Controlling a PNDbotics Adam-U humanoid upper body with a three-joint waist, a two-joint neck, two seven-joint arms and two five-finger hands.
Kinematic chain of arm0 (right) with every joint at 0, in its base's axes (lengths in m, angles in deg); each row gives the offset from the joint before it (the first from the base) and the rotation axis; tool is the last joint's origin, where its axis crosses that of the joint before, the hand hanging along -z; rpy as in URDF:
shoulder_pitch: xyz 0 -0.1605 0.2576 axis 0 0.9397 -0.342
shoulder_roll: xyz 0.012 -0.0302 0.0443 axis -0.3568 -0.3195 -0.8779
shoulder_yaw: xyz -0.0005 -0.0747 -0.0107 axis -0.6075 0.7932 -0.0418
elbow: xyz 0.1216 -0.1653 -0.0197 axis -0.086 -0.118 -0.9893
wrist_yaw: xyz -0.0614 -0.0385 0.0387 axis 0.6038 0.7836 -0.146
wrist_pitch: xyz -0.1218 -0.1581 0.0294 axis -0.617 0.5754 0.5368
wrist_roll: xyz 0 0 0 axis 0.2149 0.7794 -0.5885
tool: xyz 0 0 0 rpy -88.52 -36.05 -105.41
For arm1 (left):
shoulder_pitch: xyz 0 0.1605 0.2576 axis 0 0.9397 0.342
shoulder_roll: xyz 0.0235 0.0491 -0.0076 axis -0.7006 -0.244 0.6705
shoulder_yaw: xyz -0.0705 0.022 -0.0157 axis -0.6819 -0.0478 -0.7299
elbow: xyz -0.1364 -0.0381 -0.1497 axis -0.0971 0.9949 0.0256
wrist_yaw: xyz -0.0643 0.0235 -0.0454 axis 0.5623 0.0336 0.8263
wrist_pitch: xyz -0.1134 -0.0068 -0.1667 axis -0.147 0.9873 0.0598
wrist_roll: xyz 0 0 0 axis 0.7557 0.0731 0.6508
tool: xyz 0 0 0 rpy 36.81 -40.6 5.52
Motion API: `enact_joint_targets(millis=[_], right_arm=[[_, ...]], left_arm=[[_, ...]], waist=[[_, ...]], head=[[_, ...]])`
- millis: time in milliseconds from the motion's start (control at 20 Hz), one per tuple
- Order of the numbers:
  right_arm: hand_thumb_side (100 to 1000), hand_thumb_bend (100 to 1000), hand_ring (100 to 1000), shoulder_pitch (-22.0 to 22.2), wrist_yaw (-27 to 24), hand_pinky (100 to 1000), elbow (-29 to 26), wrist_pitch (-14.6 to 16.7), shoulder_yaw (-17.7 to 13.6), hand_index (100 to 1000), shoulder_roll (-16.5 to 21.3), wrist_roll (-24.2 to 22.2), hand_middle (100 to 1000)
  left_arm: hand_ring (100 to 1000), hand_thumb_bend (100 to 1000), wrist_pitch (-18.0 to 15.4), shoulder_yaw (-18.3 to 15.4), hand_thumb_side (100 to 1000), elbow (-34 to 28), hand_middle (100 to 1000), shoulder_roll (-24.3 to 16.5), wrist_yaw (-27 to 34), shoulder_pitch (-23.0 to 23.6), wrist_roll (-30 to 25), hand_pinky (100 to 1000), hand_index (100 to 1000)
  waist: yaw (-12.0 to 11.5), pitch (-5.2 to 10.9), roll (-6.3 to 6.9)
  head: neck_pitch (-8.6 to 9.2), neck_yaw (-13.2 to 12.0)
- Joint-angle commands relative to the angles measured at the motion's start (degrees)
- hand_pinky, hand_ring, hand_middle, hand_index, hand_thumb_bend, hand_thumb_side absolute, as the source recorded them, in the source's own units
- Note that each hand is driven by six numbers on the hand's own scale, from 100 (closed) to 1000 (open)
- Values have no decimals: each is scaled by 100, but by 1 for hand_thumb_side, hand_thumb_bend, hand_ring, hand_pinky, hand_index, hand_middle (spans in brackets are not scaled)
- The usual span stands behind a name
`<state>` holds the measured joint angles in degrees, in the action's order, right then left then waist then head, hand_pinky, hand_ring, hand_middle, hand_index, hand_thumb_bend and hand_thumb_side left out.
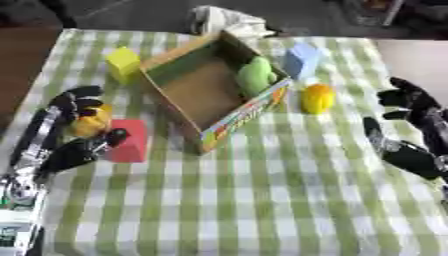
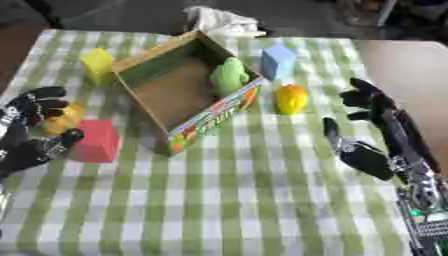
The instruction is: Pick up objects on the table and place them in the box.
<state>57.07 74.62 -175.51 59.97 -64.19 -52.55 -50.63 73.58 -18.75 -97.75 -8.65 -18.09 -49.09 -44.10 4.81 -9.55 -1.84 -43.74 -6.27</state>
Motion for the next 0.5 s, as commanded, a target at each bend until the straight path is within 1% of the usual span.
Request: enact_joint_targets(millis=[50, 500], right_arm=[[232, 258, 812, -40, -33, 725, -51, -20, -45, 957, 46, 23, 767], [236, 250, 811, -24, -54, 724, -76, 0, -47, 956, 41, 56, 766]], left_arm=[[767, 821, 21, 23, 472, -59, 764, -34, 20, -56, 31, 782, 825], [767, 816, 36, 30, 471, -57, 765, -91, -22, -66, 85, 781, 823]], waist=[[-3, 73, 5], [-2, 64, 7]], head=[[47, -32], [-34, -114]])
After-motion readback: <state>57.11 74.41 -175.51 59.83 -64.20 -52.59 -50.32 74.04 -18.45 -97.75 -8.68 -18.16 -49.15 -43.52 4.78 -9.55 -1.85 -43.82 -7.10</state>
